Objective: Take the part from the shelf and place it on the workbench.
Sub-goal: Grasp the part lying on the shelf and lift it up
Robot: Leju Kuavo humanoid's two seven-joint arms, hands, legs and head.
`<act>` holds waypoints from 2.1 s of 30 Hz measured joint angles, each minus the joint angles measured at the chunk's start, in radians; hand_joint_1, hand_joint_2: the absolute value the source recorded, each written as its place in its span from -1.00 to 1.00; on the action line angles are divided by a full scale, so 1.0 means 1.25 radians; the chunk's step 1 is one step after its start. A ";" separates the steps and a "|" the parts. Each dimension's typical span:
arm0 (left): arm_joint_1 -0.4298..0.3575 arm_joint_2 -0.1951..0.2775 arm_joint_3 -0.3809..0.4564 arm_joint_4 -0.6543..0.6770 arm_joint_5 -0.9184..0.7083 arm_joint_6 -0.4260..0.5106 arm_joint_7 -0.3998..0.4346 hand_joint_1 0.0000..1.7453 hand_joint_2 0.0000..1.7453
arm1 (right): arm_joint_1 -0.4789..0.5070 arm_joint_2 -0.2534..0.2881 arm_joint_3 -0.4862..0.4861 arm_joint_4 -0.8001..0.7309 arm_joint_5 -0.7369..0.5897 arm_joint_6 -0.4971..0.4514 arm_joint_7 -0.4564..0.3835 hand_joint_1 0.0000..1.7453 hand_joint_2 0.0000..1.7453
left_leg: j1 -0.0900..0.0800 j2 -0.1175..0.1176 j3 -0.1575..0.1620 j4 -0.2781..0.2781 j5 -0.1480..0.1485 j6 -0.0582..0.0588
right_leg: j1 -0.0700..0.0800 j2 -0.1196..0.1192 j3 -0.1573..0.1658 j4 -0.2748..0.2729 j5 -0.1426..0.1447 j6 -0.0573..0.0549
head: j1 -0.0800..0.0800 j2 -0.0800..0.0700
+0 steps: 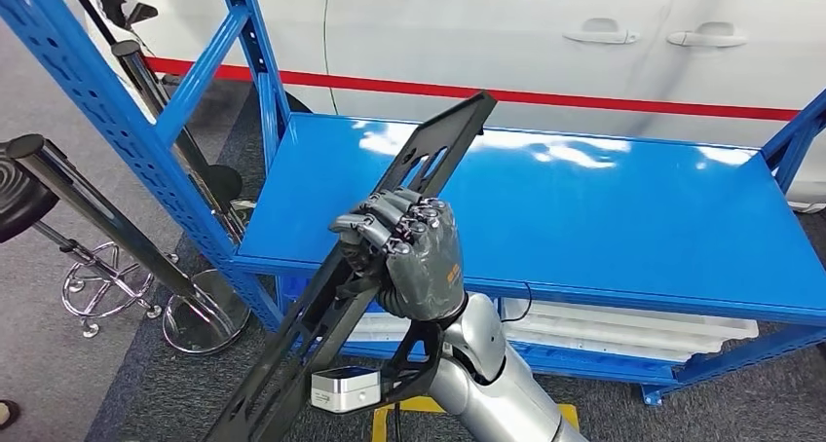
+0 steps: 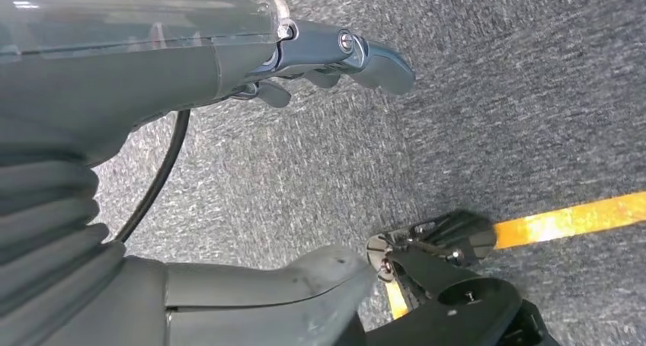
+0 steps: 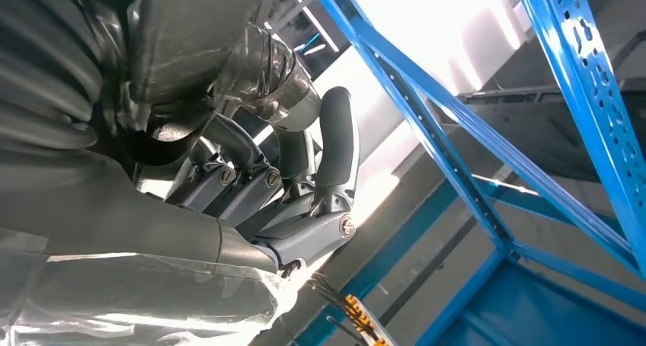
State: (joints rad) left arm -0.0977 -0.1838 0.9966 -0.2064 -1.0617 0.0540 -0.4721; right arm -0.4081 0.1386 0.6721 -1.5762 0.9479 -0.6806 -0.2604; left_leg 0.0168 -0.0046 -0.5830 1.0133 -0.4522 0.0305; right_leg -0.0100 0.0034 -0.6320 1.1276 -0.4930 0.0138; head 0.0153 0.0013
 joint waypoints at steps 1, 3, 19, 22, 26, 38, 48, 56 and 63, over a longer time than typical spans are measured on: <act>0.000 -0.001 0.002 0.000 0.006 0.002 0.001 -1.00 1.00 | 0.007 0.001 0.002 0.000 -0.003 0.000 -0.006 1.00 1.00 | -0.001 -0.001 -0.001 0.002 -0.002 -0.004 | 0.001 0.000 0.022 -0.045 0.015 -0.003 | 0.000 0.000; 0.001 -0.001 0.006 0.000 0.018 0.002 0.000 -1.00 1.00 | 0.027 0.003 0.008 0.000 -0.008 0.000 -0.020 1.00 1.00 | -0.003 -0.002 -0.003 0.004 -0.004 -0.012 | 0.005 0.001 0.035 -0.078 0.018 -0.008 | 0.000 0.000; 0.004 -0.007 0.028 0.000 0.035 -0.027 0.038 -1.00 1.00 | 0.104 0.027 0.036 0.002 -0.009 0.000 -0.051 1.00 1.00 | -0.004 -0.003 0.004 0.009 -0.007 -0.021 | 0.004 0.001 0.040 -0.079 0.023 -0.015 | 0.000 0.000; 0.000 -0.011 0.029 0.000 0.026 -0.040 0.056 -1.00 1.00 | 0.089 0.027 0.036 0.002 0.013 0.000 -0.026 1.00 1.00 | 0.001 0.002 0.001 -0.002 0.006 -0.002 | 0.004 0.001 0.030 -0.056 -0.002 -0.004 | 0.000 0.000; -0.015 -0.013 0.027 0.000 0.006 -0.050 0.077 -1.00 1.00 | 0.028 0.026 0.034 0.012 0.059 0.005 0.042 1.00 1.00 | 0.000 0.007 -0.023 -0.003 0.024 0.009 | 0.003 0.000 -0.031 0.117 -0.113 0.004 | 0.000 0.000; -0.044 -0.018 0.008 0.000 -0.021 -0.059 0.101 -1.00 1.00 | -0.093 0.025 -0.021 0.097 0.112 0.002 0.138 1.00 1.00 | -0.001 0.004 -0.085 0.039 0.024 -0.032 | 0.004 -0.003 0.081 -0.099 0.002 -0.035 | 0.000 0.000; -0.053 -0.018 0.002 0.000 -0.026 -0.057 0.108 -1.00 1.00 | -0.101 0.026 -0.074 0.149 0.107 0.000 0.122 1.00 1.00 | -0.003 0.002 0.051 0.015 -0.045 -0.027 | 0.007 -0.006 -0.012 -0.076 0.066 -0.024 | 0.000 0.000; -0.055 -0.018 -0.003 0.000 -0.023 -0.059 0.107 -1.00 1.00 | -0.097 0.027 -0.109 0.166 0.118 0.000 0.119 1.00 1.00 | -0.002 0.009 0.009 -0.017 0.008 0.011 | 0.001 -0.002 -0.066 0.084 -0.067 0.008 | 0.000 0.000; -0.054 -0.019 -0.004 0.000 -0.022 -0.060 0.105 -1.00 1.00 | -0.085 0.033 -0.132 0.175 0.128 0.000 0.109 1.00 1.00 | -0.004 0.009 -0.061 0.005 0.053 -0.006 | 0.001 -0.002 0.093 -0.061 -0.025 -0.002 | 0.000 0.000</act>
State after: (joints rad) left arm -0.1647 -0.2071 0.9919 -0.2064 -1.0887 -0.0206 -0.3407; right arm -0.5147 0.1796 0.5066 -1.3570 1.1082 -0.6811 -0.1246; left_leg 0.0113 0.0065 -0.6587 1.0202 -0.3860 0.0224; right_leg -0.0082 0.0010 -0.5162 1.0513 -0.5242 0.0113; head 0.0147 0.0015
